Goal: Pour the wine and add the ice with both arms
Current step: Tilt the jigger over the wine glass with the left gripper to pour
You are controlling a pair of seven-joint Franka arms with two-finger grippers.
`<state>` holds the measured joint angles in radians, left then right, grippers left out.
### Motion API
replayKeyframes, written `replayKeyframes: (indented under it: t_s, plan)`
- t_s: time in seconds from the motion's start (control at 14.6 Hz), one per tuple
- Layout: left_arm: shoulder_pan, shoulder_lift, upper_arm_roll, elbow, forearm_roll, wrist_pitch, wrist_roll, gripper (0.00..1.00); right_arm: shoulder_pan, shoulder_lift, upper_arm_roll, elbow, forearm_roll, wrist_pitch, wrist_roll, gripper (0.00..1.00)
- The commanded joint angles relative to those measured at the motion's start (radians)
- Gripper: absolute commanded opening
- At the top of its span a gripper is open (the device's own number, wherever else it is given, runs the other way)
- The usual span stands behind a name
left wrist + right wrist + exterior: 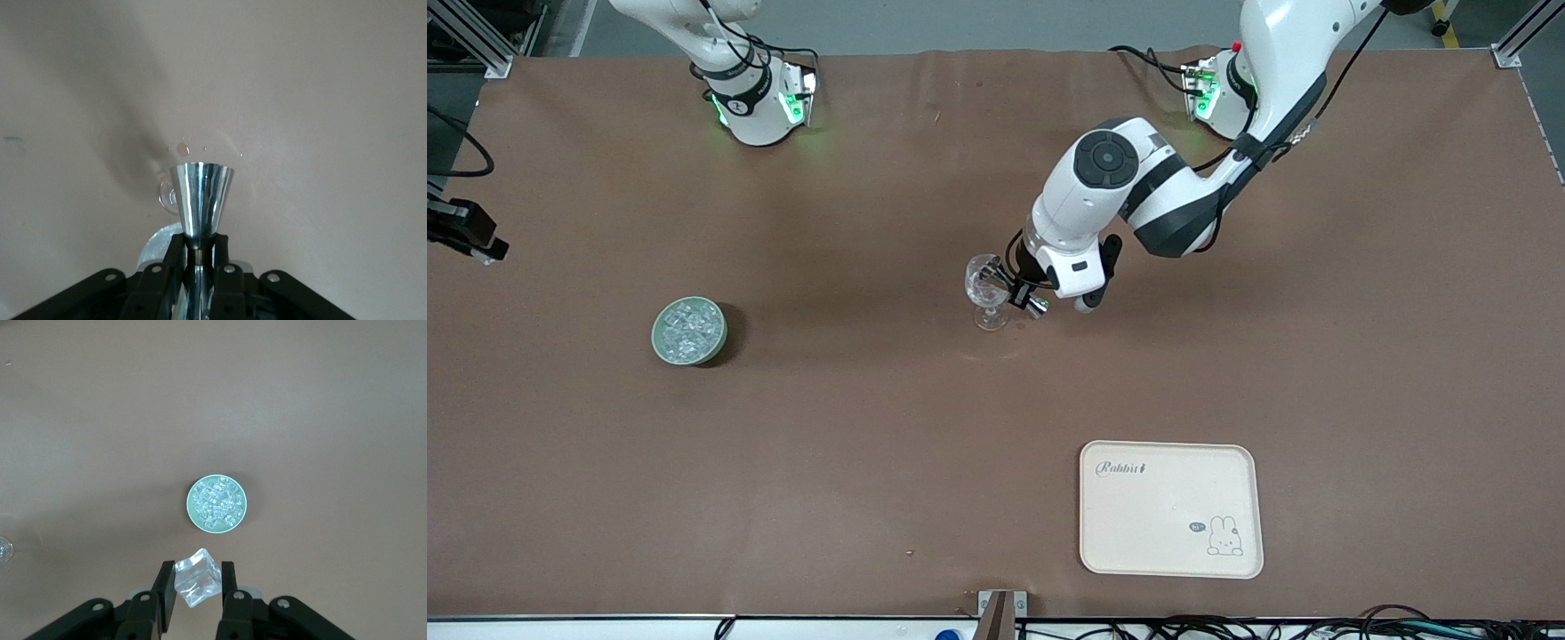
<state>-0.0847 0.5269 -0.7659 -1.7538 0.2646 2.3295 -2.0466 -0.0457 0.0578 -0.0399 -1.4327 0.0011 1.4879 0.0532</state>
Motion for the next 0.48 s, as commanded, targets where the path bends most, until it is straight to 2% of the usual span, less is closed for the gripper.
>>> replayKeyframes:
  t_s: [0.0, 0.41]
  plan:
    - [-0.001, -0.018, -0.009, 0.01, 0.031, -0.038, -0.021, 0.01, -0.002, -0.004, 0.003, 0.0, 0.014, -0.008, 0.01, 0.02]
    - [0.019, -0.05, -0.041, 0.008, 0.019, -0.078, -0.02, 0.0, 0.003, -0.004, 0.003, 0.0, 0.014, -0.026, 0.011, 0.02]
